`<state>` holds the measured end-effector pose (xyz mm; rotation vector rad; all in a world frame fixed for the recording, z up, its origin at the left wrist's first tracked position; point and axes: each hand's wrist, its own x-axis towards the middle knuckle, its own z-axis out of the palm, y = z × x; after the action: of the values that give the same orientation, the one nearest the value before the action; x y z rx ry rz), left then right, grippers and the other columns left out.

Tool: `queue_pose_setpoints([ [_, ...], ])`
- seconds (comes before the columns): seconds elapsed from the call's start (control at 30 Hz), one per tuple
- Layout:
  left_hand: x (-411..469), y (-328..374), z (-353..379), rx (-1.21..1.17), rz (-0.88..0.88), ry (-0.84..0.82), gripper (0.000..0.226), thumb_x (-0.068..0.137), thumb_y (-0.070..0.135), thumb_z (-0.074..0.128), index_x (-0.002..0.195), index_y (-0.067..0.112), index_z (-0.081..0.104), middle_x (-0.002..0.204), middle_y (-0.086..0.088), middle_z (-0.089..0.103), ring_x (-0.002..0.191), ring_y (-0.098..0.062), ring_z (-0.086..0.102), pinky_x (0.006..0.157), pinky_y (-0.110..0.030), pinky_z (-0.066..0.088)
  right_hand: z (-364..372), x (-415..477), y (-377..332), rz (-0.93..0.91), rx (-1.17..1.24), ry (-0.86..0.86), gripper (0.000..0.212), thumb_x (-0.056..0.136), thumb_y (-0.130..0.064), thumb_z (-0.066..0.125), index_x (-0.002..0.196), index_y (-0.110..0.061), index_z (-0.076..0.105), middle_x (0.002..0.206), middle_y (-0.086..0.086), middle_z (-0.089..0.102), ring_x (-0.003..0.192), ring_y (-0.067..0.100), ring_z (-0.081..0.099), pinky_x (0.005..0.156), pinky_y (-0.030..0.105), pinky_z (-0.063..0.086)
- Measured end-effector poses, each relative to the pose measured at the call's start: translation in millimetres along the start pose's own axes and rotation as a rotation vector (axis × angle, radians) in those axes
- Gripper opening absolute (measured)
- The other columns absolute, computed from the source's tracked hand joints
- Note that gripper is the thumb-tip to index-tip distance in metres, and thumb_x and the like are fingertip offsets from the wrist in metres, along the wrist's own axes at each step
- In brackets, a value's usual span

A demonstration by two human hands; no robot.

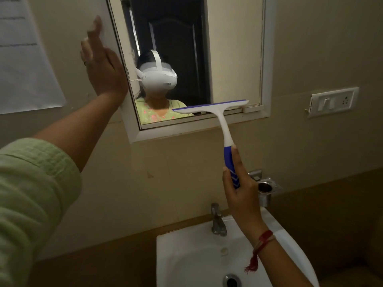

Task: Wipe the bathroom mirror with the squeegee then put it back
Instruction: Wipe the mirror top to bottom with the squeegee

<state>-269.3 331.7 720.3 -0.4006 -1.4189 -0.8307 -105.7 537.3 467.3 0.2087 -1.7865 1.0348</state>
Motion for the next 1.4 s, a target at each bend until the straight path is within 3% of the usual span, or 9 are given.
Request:
queue_pose_setpoints([
  [0.17,0.3,0.1,-0.3,0.036,0.015,-0.007,0.052,0.087,0.002,0.027,0.137,0.011,0.038,0.132,-0.007,0.050,0.109,-0.014,0.047,0.090,0.005,0.009,-4.9,-1.6,-2.0,0.013,0.034,-0.002,0.056,0.090,-0.041,0.039,0.140,-0.048,0.015,0.070,-0.007,0.046,0.058,0.010,0.049,0.051,0.013,0.045],
  [0.43,1.7,-2.3,1.7,0.047,0.003,-0.009,0.052,0.087,0.005,0.027,0.138,0.015,0.037,0.132,-0.007,0.051,0.113,-0.026,0.047,0.089,0.005,0.006,-12.1,-0.9,-11.3,0.080,0.083,-0.048,0.056,0.088,-0.041,0.040,0.139,-0.044,0.019,0.074,-0.006,0.048,0.056,0.005,0.050,0.051,0.012,0.046],
  [0.53,1.6,-2.6,1.5,0.045,-0.002,-0.001,0.053,0.087,0.006,0.027,0.138,0.017,0.038,0.129,-0.007,0.052,0.109,-0.025,0.048,0.096,-0.010,0.023,-15.8,0.2,-16.3,0.094,0.129,-0.063,0.055,0.088,-0.038,0.042,0.137,-0.047,0.020,0.075,-0.002,0.049,0.054,0.006,0.050,0.049,0.013,0.045],
  [0.73,1.9,-0.9,-0.8,0.022,-0.005,-0.006,0.056,0.084,0.006,0.028,0.137,0.018,0.039,0.127,-0.010,0.053,0.107,-0.026,0.047,0.097,-0.029,0.032,-22.0,6.6,-26.7,0.078,0.161,-0.007,0.053,0.088,-0.035,0.046,0.138,-0.042,0.027,0.081,-0.005,0.052,0.056,0.004,0.053,0.049,0.008,0.043],
  [0.93,1.8,0.7,-3.5,0.017,-0.005,-0.016,0.054,0.086,0.006,0.029,0.137,0.017,0.040,0.124,-0.013,0.054,0.105,-0.029,0.048,0.092,-0.030,0.033,-29.9,41.1,-44.9,-0.004,0.194,0.091,0.050,0.091,-0.029,0.045,0.138,-0.034,0.030,0.092,-0.026,0.055,0.054,0.006,0.053,0.047,0.011,0.046],
  [1.07,0.6,1.1,-2.1,-0.004,-0.018,-0.013,0.054,0.085,0.010,0.028,0.136,0.020,0.041,0.119,-0.015,0.055,0.104,-0.030,0.049,0.089,-0.032,0.037,-36.8,68.6,-57.8,-0.055,0.167,0.109,0.049,0.093,-0.029,0.044,0.140,-0.026,0.031,0.089,-0.019,0.056,0.050,0.005,0.050,0.045,0.013,0.045],
  [1.23,2.7,-0.5,-3.0,-0.006,-0.031,-0.024,0.053,0.086,0.012,0.026,0.137,0.021,0.040,0.116,-0.018,0.053,0.101,-0.029,0.048,0.087,-0.034,0.036,-50.8,109.5,-72.2,-0.135,0.133,0.096,0.047,0.096,-0.025,0.045,0.140,-0.026,0.031,0.098,0.004,0.055,0.052,0.005,0.050,0.049,0.011,0.044],
  [1.4,1.8,2.9,-7.2,0.000,-0.026,-0.048,0.053,0.087,0.006,0.031,0.138,0.019,0.039,0.113,-0.023,0.052,0.099,-0.035,0.047,0.088,-0.038,0.033,-54.2,160.8,-82.5,-0.187,0.088,0.150,0.046,0.095,-0.024,0.047,0.139,-0.023,0.034,0.095,0.010,0.055,0.053,0.005,0.046,0.049,0.014,0.042],
])
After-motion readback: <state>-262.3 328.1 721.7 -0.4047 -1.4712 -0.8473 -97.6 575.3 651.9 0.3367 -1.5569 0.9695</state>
